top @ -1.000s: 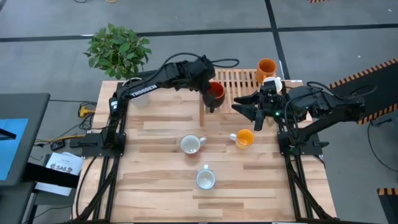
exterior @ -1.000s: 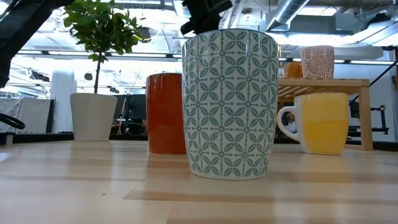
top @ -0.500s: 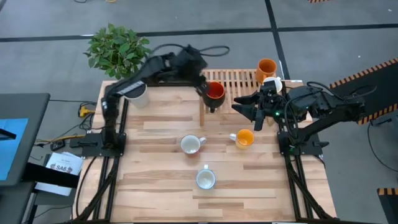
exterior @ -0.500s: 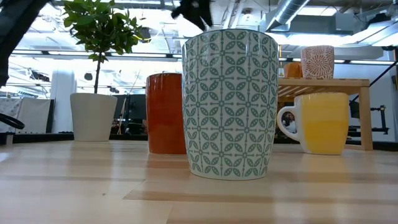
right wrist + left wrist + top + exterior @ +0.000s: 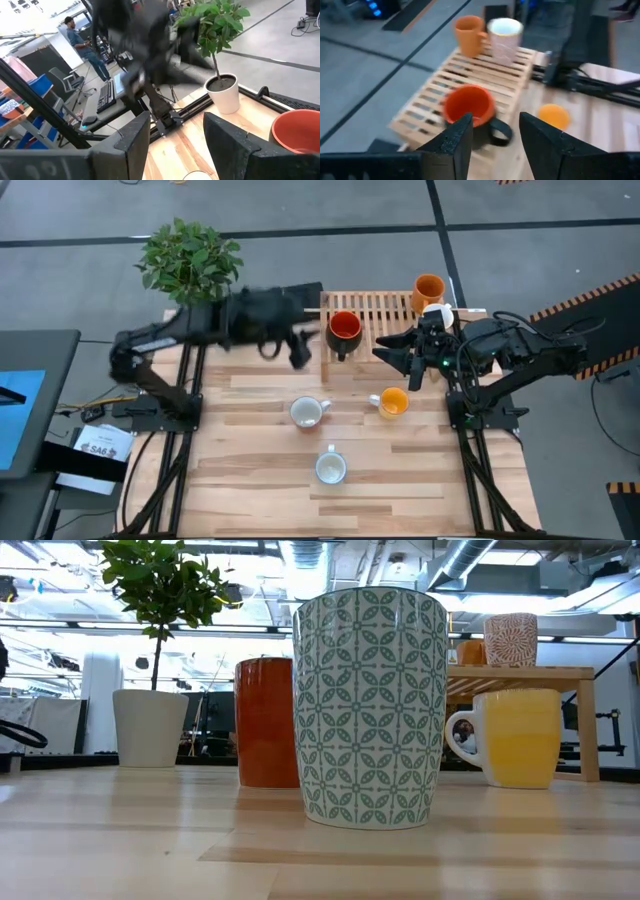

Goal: Place coffee mugs
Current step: Put the black mug on the shelf

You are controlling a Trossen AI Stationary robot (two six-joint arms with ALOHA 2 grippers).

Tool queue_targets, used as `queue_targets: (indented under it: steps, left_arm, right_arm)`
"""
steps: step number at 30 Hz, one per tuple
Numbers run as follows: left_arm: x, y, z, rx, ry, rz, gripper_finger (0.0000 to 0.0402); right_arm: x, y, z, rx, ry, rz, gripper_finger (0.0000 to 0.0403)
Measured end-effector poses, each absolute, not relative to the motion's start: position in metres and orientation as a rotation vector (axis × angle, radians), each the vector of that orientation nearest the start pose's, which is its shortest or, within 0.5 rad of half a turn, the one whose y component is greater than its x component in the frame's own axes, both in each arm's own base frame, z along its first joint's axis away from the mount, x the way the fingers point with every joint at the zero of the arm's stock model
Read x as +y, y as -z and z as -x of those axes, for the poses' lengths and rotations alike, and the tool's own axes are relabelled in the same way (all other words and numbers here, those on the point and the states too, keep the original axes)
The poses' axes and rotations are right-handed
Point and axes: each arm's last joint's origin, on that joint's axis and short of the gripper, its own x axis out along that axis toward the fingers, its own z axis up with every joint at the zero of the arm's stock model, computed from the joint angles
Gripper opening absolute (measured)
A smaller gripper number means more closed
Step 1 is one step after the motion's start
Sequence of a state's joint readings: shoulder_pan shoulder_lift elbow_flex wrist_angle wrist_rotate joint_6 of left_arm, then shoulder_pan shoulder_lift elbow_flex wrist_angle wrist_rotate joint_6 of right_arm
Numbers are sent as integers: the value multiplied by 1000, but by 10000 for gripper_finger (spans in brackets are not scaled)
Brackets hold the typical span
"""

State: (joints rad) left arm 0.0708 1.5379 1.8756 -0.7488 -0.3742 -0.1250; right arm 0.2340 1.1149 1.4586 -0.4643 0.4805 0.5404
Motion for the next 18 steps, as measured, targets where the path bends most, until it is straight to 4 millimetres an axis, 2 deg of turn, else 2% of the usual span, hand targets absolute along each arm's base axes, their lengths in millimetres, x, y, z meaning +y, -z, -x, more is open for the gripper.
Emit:
queue_targets:
  steps: [3, 7, 10, 12, 16, 18]
  left_arm:
    - [23, -425, -301, 333, -436, 75, 147]
    - [25, -369, -284, 248, -440, 120, 147]
    - [30, -347, -275, 150, -446, 144, 139]
    - [35, -337, -274, 141, -445, 151, 120]
    - [43, -314, -288, 220, -461, 160, 28]
    - [45, -307, -296, 247, -471, 151, 10]
  right_arm:
    - [35, -468, -204, 46, 270, -494, 209]
    - [35, -468, -204, 48, 271, -490, 209]
    - [35, -468, -204, 49, 271, -490, 209]
    - [35, -468, -204, 49, 272, -490, 209]
    - [36, -466, -208, 56, 274, -490, 209]
    - [36, -464, -209, 66, 277, -487, 209]
